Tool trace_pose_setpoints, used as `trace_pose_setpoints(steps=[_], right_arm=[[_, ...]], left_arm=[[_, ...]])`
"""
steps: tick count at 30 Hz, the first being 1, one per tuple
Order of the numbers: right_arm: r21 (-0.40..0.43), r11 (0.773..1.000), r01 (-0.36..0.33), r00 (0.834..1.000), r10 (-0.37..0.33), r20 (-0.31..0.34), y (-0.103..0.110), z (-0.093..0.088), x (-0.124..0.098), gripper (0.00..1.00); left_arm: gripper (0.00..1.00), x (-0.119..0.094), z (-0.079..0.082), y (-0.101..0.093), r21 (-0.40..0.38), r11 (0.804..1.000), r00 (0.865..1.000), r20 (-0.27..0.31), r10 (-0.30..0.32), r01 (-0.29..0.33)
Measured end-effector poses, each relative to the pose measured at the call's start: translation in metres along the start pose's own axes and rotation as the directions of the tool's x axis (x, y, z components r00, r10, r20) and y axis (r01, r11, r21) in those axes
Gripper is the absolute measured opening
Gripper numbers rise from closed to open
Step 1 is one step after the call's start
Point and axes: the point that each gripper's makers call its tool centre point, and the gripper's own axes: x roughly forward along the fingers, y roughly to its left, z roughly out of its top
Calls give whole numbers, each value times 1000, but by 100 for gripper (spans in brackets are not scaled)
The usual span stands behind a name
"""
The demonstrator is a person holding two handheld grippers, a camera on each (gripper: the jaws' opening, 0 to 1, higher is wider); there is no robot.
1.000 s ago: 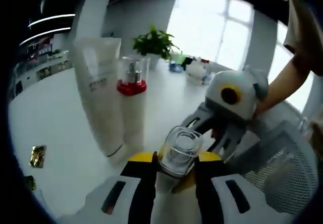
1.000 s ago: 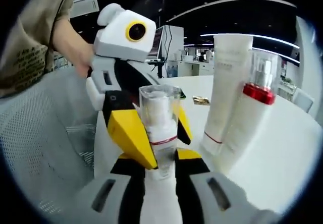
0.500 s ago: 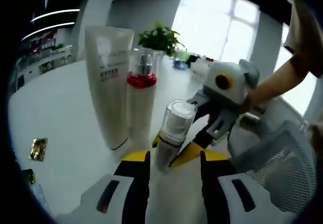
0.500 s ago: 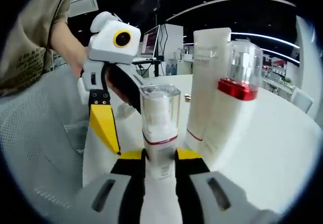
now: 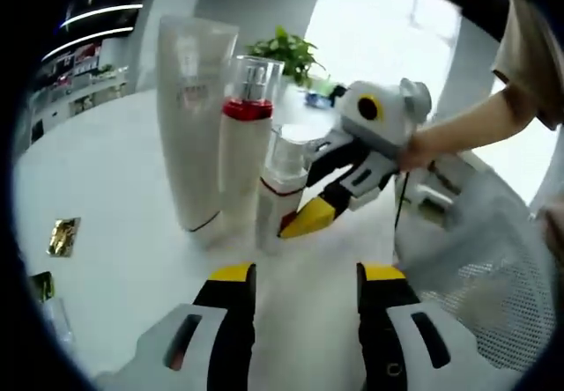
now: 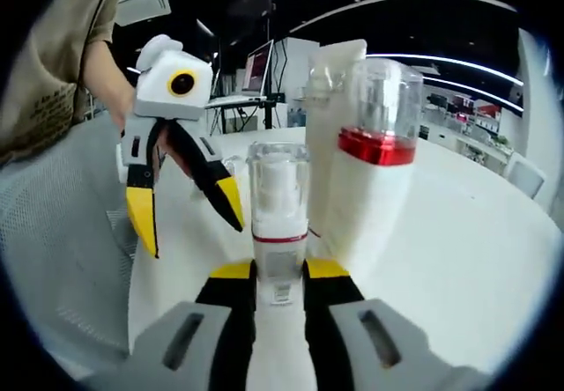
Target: Arrange the skincare products in the storage area until every visible bottle or jar stands upright without overlapping.
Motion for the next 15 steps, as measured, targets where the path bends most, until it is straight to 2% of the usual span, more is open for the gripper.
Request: trace_pose_setpoints(steps=[6,12,15], right_arm=[[-32,998,-59,998,58,-20,0,0,1,20],[-130,984,-119,992,112,-60,0,-2,1,20],[-149,980,-135,990,126,-70,-2,-2,2,20]], left_arm=[[44,5,3,0,-7,1000,1000,1,-12,12],[45,13,8,0,-10,1000,1000,11,-15,15],[45,13,6,-1,-9,1000,1000,4,-16,16]])
